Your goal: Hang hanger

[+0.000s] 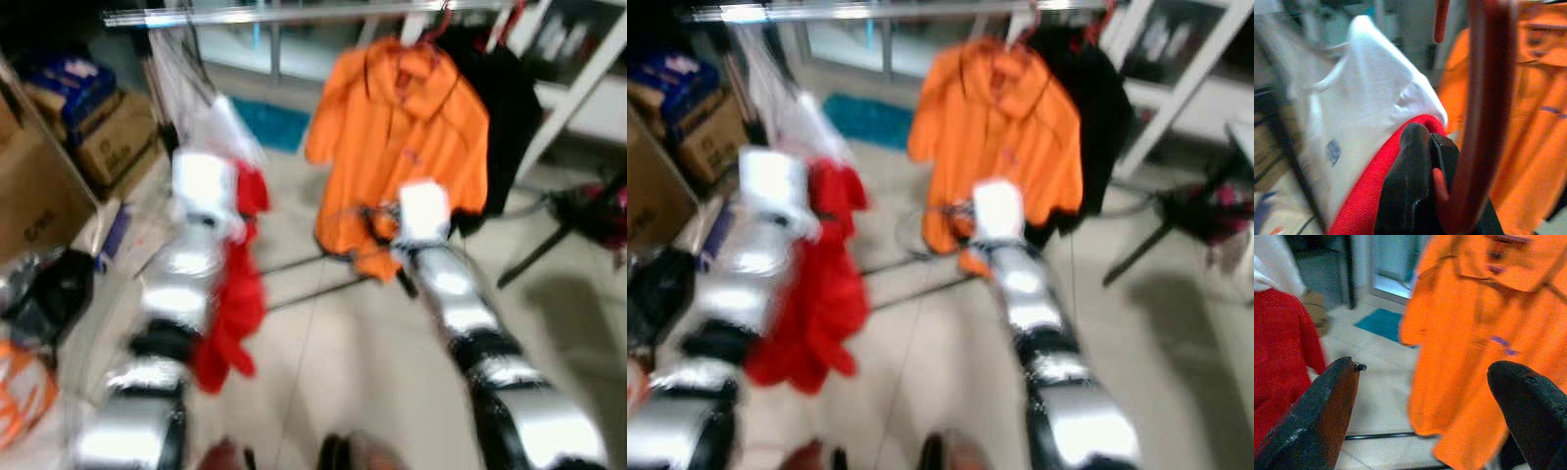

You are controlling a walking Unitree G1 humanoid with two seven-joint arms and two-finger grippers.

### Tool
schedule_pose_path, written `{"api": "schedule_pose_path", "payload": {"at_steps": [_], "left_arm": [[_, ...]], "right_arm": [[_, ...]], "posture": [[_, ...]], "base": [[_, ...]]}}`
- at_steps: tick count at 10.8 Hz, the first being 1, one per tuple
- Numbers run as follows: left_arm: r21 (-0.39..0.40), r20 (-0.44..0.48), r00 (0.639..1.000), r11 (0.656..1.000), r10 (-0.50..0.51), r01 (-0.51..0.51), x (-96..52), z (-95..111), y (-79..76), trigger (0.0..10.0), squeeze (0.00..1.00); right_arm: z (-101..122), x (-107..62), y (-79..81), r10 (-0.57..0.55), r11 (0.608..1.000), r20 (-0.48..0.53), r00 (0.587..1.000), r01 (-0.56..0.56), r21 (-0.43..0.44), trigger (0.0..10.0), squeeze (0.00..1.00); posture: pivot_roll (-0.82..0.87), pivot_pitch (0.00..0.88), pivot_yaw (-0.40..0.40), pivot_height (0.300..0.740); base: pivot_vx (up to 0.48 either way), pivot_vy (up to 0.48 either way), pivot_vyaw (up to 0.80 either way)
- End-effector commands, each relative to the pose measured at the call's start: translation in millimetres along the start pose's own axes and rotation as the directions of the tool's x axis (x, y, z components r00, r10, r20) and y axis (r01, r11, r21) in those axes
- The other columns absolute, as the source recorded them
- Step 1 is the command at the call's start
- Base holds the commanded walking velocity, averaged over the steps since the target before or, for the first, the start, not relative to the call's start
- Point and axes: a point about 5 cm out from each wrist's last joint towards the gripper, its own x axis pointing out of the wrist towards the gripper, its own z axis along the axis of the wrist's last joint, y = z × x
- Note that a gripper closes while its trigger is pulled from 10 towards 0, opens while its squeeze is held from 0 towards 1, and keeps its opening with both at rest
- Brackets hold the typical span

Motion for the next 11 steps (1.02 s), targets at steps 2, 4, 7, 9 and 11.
{"api": "schedule_pose_path", "payload": {"at_steps": [2,4,7,9,11], "left_arm": [[0.031,0.044,0.999,0.999,0.017,-0.018,2.4,11,4.2,10.0,0.0],[0.017,0.053,0.998,1.0,-0.02,0.019,1.9,12,-6.9,10.0,0.0],[0.005,0.066,0.996,0.998,-0.066,0.066,0.1,13,-21.0,10.0,0.0],[-0.012,0.056,0.997,0.999,-0.047,0.048,-0.5,11,-19.6,10.0,0.0],[-0.031,0.037,0.999,1.0,-0.005,0.006,0.0,9,-13.4,10.0,0.0]], "right_arm": [[3,1.8,2.8,0.005,1.0,0.012,1.0,-0.005,0.006,10.0,0.0],[3,1.3,2.0,0.005,1.0,0.009,1.0,-0.005,0.005,10.0,0.0],[4,1.6,1.2,0.012,1.0,0.007,1.0,-0.012,0.0,10.0,0.0],[5,2.5,3.2,0.028,1.0,0.004,1.0,-0.028,-0.006,10.0,0.0],[6,3.9,5.3,0.055,0.999,0.004,0.998,-0.055,-0.001,10.0,0.0]], "posture": [[-0.03,0.134,-0.082,0.74],[-0.04,0.134,-0.085,0.74],[-0.04,0.135,-0.095,0.74],[-0.04,0.133,-0.1,0.74],[-0.03,0.131,-0.104,0.74]], "base": [[0.0,0.0,0.0],[0.0,0.0,0.0],[0.199,-0.389,0.0],[0.306,-0.366,0.0],[0.321,-0.352,0.58]]}}
